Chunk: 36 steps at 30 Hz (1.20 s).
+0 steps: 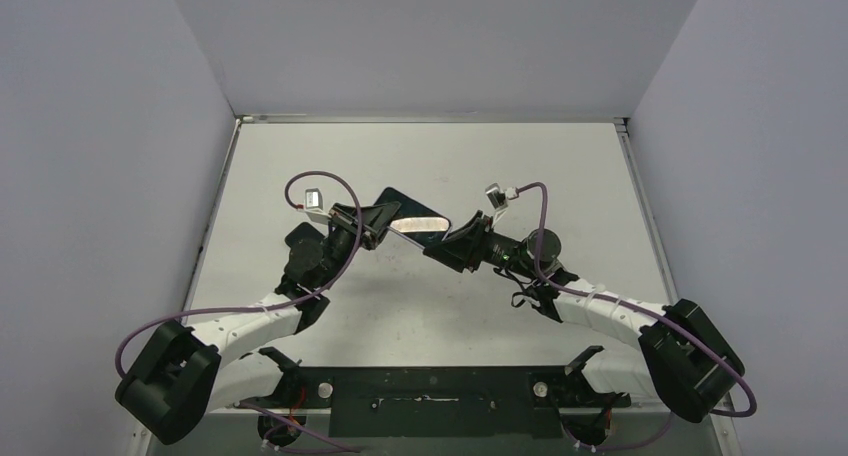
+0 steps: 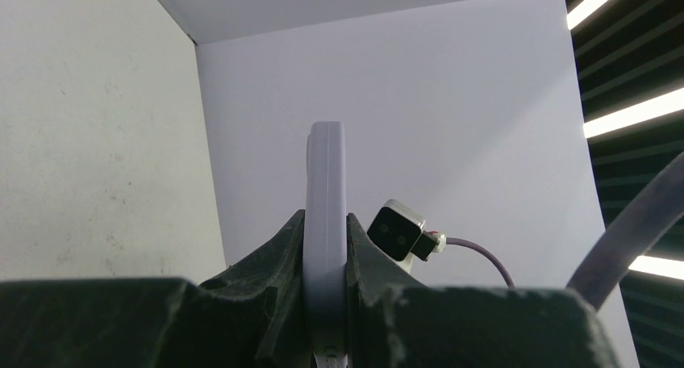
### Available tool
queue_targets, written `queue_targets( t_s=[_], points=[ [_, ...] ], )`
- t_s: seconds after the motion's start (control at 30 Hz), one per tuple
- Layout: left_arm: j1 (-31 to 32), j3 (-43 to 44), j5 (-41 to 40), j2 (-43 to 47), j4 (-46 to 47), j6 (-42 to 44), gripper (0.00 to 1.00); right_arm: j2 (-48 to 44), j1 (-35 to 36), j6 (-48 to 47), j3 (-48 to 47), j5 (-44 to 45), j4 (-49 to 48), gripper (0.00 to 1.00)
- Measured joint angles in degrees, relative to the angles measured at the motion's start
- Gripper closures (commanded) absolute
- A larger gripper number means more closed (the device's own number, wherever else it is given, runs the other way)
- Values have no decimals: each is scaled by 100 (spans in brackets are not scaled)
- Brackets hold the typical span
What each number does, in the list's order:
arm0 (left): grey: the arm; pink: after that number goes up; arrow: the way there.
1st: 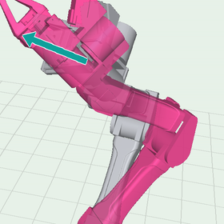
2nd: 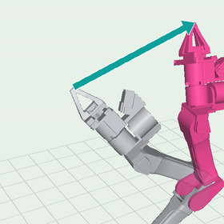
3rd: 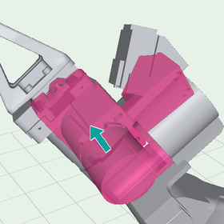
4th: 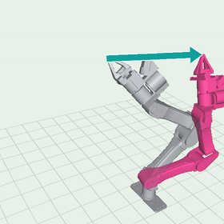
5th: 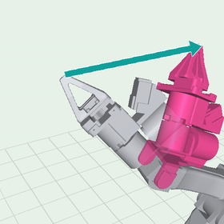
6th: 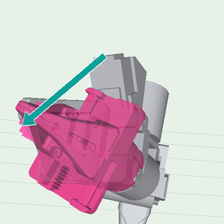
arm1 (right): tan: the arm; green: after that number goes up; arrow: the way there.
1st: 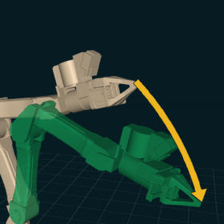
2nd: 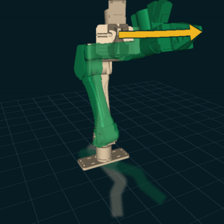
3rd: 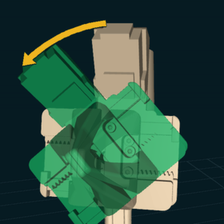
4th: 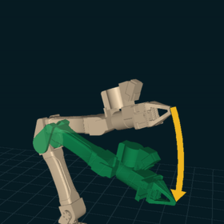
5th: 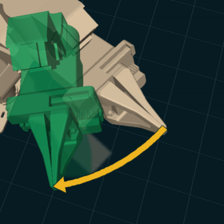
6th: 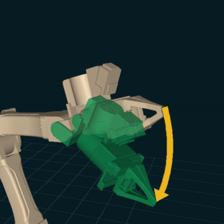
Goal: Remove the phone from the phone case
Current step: Remove the phone case from the phone.
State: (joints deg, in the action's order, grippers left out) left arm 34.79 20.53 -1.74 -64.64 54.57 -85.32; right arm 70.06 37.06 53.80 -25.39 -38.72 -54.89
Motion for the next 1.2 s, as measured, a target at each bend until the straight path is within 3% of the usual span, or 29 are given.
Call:
queue_targets(
  t_s=[0.33, 1.2],
  points=[
    [-17, 127, 24, -31, 52, -352, 100, 109, -59, -81, -247, -527, -22, 100],
    [-348, 800, 949, -330, -546, -372, 100, -343, -184, -3519, -933, -697, 2581, 100]
  ],
)
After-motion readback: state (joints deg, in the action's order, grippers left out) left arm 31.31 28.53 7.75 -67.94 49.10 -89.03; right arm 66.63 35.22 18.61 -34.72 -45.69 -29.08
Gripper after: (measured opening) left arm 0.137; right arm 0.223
